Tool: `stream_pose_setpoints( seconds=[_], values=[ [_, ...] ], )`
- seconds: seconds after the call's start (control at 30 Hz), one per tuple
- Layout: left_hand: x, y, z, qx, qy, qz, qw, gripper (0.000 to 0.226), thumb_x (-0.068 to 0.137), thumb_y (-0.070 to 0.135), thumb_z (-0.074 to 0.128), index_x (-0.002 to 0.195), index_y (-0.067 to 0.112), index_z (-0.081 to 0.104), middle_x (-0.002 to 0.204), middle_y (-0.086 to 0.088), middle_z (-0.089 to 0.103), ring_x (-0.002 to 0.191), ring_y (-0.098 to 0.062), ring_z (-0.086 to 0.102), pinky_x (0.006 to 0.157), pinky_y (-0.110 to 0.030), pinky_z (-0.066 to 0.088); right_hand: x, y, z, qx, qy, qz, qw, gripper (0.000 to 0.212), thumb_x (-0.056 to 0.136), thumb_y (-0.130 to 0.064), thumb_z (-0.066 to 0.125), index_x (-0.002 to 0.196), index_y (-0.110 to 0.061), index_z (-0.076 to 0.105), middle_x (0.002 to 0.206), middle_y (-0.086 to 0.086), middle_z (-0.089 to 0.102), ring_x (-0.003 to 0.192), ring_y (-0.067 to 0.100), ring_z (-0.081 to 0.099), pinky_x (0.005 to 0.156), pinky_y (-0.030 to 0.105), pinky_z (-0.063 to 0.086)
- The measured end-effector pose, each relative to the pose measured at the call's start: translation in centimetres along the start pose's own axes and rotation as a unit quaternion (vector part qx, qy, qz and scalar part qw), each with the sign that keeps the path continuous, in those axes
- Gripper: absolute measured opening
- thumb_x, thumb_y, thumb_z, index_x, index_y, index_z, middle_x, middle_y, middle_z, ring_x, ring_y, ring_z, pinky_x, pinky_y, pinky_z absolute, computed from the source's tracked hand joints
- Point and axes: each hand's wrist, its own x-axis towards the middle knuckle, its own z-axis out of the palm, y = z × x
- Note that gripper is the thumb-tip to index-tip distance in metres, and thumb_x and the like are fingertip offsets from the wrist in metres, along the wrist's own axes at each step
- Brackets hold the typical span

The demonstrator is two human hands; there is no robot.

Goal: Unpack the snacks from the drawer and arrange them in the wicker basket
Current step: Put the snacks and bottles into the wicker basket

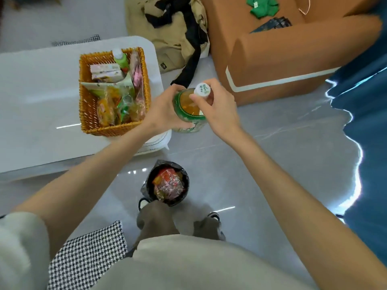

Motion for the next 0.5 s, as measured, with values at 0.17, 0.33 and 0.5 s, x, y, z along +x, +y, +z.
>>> stream_pose_setpoints(
  seconds=[0.17,0.33,0.5],
  values=[
    [0.1,3.8,3.7,-0.037,0.047,-0.036,0.998,0.081,0.056,0.024,0.092,0.125,0.015,0.049,0.110,0.009,0.057,0.101,-0.005,0.055,0.086,-0.008,0.044,-0.1,1.6,-5.0,0.017,-0.039,-0.032,0.999,0.019,0.091,-0.031,0.063,0.098,-0.018,0.051,0.090,-0.003,0.059,0.075,0.002,0.053,0.061,0.012,0.039],
    [2.3,3.7,4.1,-0.035,0.060,-0.059,0.996,0.083,0.057,0.019,0.091,0.128,0.018,0.048,0.114,0.010,0.056,0.104,-0.004,0.053,0.088,-0.012,0.045,3.0,2.6,-5.8,0.026,-0.067,-0.045,0.996,0.022,0.091,-0.033,0.063,0.103,-0.017,0.054,0.095,-0.003,0.062,0.086,0.008,0.060,0.064,0.017,0.048],
    [7.5,1.7,3.4,-0.041,0.082,-0.094,0.991,0.087,0.059,0.020,0.090,0.133,0.019,0.046,0.120,0.009,0.054,0.107,-0.004,0.050,0.086,-0.003,0.038,9.8,3.6,-5.7,0.022,-0.110,-0.057,0.992,0.021,0.090,-0.034,0.064,0.101,-0.018,0.055,0.092,-0.002,0.063,0.082,0.008,0.058,0.060,0.011,0.043]
  ],
)
